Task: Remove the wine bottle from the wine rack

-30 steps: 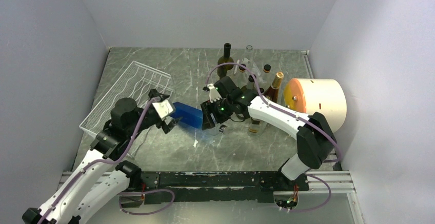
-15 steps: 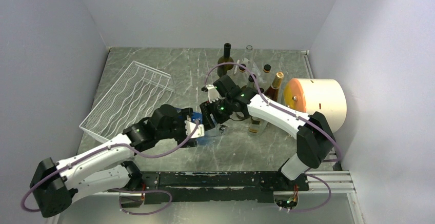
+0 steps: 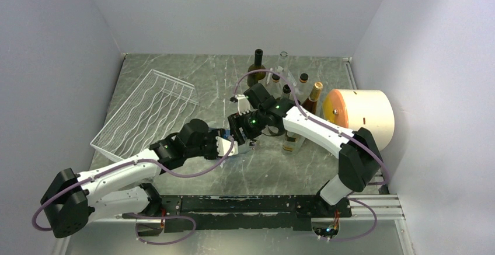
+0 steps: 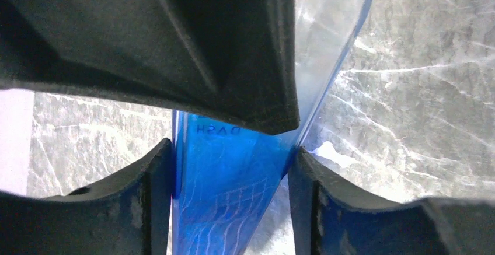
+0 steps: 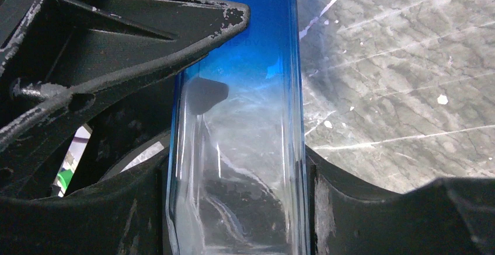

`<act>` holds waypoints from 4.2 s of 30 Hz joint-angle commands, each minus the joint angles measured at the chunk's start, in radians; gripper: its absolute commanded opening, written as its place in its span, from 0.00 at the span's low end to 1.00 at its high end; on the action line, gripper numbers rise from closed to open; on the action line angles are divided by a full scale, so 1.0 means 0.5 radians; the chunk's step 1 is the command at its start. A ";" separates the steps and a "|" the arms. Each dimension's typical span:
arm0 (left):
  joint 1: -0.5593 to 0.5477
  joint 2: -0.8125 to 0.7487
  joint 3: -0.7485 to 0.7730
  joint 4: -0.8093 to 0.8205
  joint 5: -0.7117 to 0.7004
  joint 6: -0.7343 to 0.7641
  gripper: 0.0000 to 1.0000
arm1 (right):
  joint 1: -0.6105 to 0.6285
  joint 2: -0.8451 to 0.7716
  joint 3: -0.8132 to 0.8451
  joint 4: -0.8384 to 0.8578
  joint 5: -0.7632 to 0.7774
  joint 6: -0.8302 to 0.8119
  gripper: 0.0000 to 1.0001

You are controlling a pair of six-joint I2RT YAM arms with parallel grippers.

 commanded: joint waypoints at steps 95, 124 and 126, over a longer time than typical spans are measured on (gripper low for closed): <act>0.490 -0.696 0.132 0.402 -0.560 -1.117 0.99 | -0.170 -0.002 1.218 -0.159 1.209 -0.313 1.00; 1.567 -0.535 1.178 -0.042 -0.155 -1.738 0.99 | -0.400 -2.010 -0.317 0.463 2.147 -0.271 1.00; 1.567 -0.566 1.148 -0.049 -0.202 -1.712 0.99 | -0.400 -2.019 -0.319 0.465 2.169 -0.271 1.00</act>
